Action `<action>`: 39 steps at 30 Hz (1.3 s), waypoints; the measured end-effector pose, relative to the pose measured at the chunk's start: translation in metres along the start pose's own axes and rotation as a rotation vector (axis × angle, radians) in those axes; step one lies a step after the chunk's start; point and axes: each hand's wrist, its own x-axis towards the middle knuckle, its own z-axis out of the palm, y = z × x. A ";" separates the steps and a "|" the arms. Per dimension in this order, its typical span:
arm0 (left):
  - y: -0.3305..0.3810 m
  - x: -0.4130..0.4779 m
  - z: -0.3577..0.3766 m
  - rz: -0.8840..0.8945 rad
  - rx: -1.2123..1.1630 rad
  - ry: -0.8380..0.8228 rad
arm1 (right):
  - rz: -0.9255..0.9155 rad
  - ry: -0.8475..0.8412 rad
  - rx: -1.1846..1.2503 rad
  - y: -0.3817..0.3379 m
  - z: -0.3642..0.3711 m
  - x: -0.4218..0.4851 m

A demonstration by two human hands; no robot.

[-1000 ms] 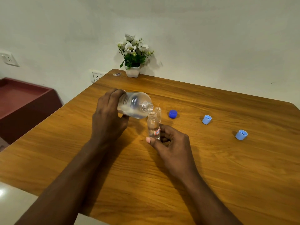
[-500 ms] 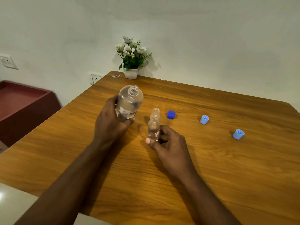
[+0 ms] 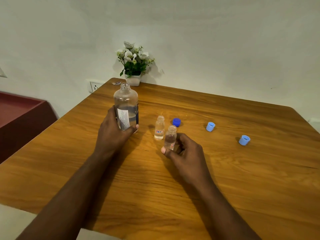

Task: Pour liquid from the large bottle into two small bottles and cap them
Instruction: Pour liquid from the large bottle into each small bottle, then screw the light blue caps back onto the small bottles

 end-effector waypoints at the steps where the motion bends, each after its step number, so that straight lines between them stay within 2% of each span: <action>1: 0.000 0.000 0.000 -0.002 -0.002 -0.001 | 0.004 0.018 -0.006 0.002 -0.003 0.001; 10: 0.000 -0.003 0.002 -0.013 0.007 -0.005 | 0.086 0.198 -0.082 0.020 -0.023 0.020; 13: 0.002 -0.005 0.004 -0.037 0.030 0.037 | 0.099 0.213 -0.105 0.020 -0.023 0.024; 19: 0.018 -0.018 0.008 -0.005 0.053 0.252 | 0.134 0.204 -0.188 0.019 -0.021 0.028; 29: 0.024 -0.023 0.007 -0.055 0.058 0.327 | 0.159 0.192 -0.256 0.018 -0.019 0.026; 34: 0.040 -0.037 0.010 -0.009 0.039 0.311 | 0.133 0.171 -0.226 0.019 -0.023 0.024; 39: 0.051 -0.055 0.019 0.162 0.085 0.196 | 0.172 0.178 -0.198 0.023 -0.029 0.022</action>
